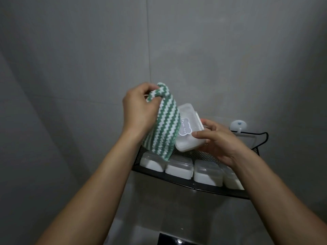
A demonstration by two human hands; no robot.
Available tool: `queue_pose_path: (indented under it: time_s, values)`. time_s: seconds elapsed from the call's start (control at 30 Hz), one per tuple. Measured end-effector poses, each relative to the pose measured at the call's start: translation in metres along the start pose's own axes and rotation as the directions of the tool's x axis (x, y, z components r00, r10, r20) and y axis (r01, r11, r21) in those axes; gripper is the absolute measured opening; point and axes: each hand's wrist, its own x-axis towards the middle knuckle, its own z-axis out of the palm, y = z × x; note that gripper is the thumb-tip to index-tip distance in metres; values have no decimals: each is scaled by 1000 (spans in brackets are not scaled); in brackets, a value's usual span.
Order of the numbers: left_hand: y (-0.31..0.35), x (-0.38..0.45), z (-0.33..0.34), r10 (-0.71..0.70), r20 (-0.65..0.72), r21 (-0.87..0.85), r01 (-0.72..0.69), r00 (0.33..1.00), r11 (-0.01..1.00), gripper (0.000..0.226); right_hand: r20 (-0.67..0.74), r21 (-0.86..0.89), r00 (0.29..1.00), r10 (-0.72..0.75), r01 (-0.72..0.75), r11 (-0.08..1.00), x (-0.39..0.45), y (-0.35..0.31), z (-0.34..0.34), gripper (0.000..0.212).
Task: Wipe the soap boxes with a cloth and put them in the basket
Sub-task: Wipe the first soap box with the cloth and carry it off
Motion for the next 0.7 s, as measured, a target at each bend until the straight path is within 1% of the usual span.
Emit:
queue_pose_path:
  time_s: [0.07, 0.13, 0.2, 0.27, 0.37, 0.43, 0.5, 0.6, 0.7]
  values:
    - [6, -4, 11, 125, 48, 92, -129, 991, 987, 18, 1, -1, 1000, -3, 3, 1000, -1, -2, -1, 49]
    - [5, -10, 22, 223, 151, 195, -250, 963, 948, 21, 7, -2, 1000, -9, 9, 1000, -1, -2, -2, 52]
    - [2, -17, 29, 273, 250, 326, -346, 929, 880, 26, 1, -6, 1000, -17, 17, 1000, -1, -2, -3, 50]
    - [-3, -22, 32, 301, 322, 369, -412, 898, 833, 33, -21, -10, 999, -25, 25, 1000, 0, -2, -6, 45]
    - [-4, -27, 34, 297, 406, 292, -430, 864, 854, 37, -37, -3, 999, -14, 14, 1000, 1, 0, -9, 40]
    - [0, -35, 37, 319, 457, 239, -460, 830, 855, 32, -35, 8, 999, -9, 9, 1000, 2, 0, -11, 46]
    - [2, -41, 40, 350, 478, 212, -493, 805, 844, 25, -19, 10, 1000, -9, 9, 1000, 3, -1, -13, 50]
    - [4, -40, 42, 361, 454, 190, -485, 815, 854, 21, -7, 6, 1000, -9, 9, 1000, 3, -4, -13, 51]
    - [4, -23, 45, 337, 404, 254, -459, 850, 851, 21, -38, -55, 999, -16, 13, 998, 2, -6, -10, 52]
